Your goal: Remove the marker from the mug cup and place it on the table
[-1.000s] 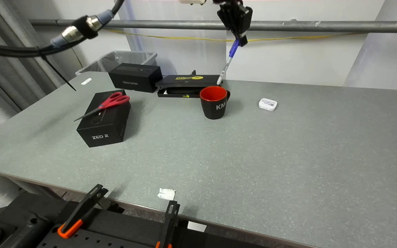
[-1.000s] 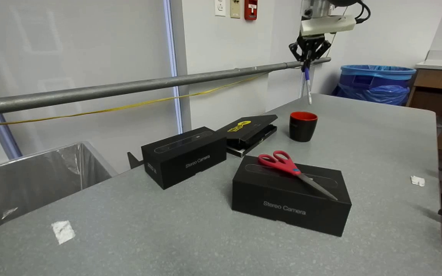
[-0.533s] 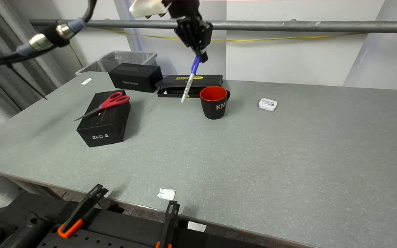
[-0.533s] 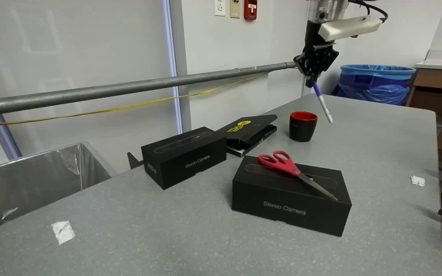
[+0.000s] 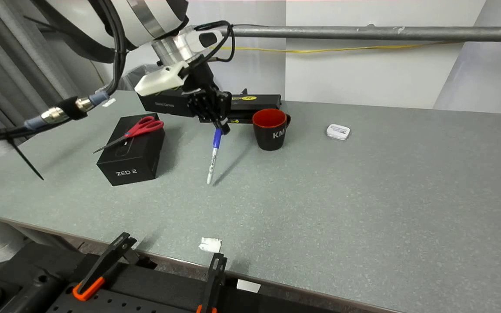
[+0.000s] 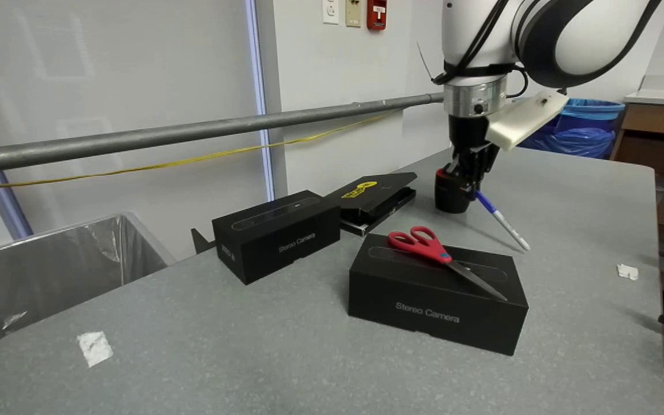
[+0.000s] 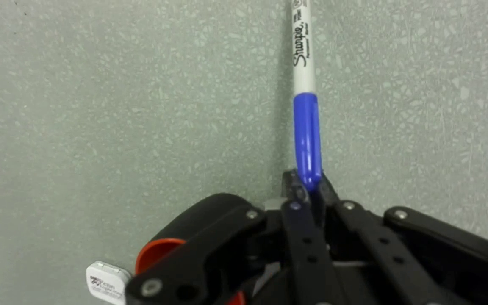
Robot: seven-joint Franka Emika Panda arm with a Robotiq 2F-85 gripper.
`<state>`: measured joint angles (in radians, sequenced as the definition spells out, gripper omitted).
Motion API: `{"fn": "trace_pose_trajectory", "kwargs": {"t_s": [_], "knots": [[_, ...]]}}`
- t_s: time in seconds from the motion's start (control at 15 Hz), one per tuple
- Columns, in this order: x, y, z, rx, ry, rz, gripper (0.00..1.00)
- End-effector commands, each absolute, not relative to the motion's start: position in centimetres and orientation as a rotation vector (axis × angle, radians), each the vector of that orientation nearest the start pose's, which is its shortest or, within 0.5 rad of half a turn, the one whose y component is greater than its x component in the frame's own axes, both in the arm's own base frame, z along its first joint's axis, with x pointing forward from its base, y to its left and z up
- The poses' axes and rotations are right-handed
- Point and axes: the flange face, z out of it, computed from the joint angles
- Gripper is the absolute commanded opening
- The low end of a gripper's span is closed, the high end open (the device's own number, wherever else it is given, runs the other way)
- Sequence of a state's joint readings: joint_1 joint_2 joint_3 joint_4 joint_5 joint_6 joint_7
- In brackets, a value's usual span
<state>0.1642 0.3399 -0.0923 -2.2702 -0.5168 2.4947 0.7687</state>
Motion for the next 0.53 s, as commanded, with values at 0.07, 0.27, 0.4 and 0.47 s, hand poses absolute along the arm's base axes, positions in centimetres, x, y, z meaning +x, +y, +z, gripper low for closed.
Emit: {"fn": "trace_pose_trajectory", "kwargs": {"t_s": [0.07,0.27,0.4,0.47], "knots": [[53.2,5.5,17.9,-3.501,0.312,-0.071,0.02],[53.7,6.0,17.6,-3.509,0.312,-0.082,0.33],[54.1,6.1,18.0,-3.498,0.311,-0.093,0.46],[54.3,6.0,18.5,-3.484,0.319,-0.109,0.55]]}}
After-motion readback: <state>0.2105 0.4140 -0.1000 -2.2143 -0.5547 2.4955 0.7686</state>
